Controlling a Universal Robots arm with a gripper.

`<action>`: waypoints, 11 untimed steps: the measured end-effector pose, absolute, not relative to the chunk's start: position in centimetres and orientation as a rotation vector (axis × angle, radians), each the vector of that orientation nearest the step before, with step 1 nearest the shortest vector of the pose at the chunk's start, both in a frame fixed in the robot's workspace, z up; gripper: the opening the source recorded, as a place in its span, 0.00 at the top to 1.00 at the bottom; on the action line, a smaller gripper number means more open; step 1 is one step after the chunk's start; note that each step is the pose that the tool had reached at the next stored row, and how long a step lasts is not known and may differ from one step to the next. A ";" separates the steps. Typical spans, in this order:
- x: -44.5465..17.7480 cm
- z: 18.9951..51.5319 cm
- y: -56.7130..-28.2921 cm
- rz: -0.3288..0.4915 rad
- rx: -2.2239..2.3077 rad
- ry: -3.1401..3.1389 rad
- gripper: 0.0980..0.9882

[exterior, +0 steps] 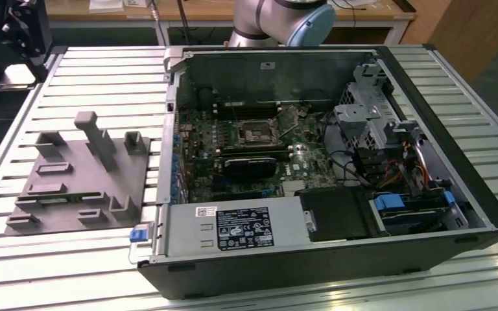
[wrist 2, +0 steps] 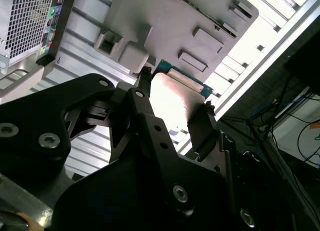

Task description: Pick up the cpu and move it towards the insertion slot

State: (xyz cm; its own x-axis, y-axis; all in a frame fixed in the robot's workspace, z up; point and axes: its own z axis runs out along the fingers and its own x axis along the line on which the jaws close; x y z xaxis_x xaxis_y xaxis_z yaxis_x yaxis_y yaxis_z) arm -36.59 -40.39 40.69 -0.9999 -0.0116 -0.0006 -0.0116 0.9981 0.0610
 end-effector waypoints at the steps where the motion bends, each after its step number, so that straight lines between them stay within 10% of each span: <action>1: -36.5 40.7 -40.4 0.096 -0.018 3.140 0.50; 11: -35.5 40.7 -40.4 0.096 -0.018 3.140 0.50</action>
